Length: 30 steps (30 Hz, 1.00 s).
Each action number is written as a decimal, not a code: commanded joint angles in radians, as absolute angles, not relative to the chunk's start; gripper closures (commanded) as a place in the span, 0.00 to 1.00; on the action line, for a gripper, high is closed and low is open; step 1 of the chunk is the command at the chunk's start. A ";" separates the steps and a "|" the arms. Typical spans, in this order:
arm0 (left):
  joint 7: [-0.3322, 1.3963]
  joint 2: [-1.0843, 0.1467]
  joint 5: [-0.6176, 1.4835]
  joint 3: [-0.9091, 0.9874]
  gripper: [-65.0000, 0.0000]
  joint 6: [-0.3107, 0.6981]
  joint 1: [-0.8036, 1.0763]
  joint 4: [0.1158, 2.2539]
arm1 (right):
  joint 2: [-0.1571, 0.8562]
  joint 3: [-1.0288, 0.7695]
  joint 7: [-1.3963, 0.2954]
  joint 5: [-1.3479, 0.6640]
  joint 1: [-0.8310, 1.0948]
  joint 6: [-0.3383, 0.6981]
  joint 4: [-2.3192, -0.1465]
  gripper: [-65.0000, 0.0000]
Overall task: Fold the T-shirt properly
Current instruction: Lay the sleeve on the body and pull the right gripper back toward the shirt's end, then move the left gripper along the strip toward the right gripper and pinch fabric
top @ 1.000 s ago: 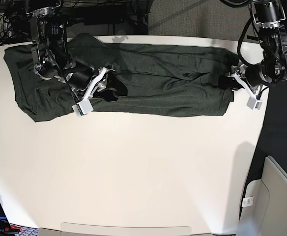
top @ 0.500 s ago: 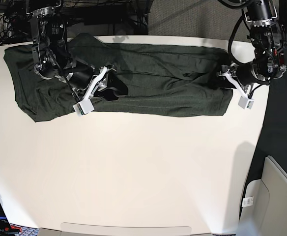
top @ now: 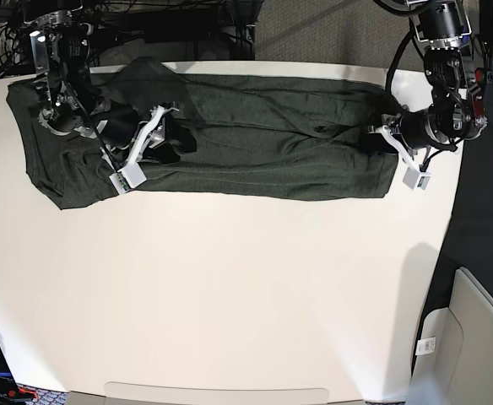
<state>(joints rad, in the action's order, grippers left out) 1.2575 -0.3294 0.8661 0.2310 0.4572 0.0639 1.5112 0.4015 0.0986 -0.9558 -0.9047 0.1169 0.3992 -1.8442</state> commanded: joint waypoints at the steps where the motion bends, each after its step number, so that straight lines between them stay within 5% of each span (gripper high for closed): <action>1: 1.271 -0.343 0.874 0.237 0.90 0.463 0.053 1.554 | 0.426 0.091 -0.938 -0.926 0.111 0.406 -1.871 0.62; 5: 1.276 -0.343 0.874 0.237 0.92 0.463 0.058 1.664 | 0.453 0.091 -0.938 -0.921 0.114 0.406 -1.874 0.65; 11: 1.279 -0.331 0.874 0.239 0.92 0.463 0.065 1.771 | 0.449 0.074 -0.938 -0.880 0.116 0.401 -1.854 1.00; 30: 1.328 -0.168 0.877 0.228 0.91 0.463 0.094 1.933 | 0.446 0.073 -0.974 -0.791 0.108 0.400 -1.721 1.00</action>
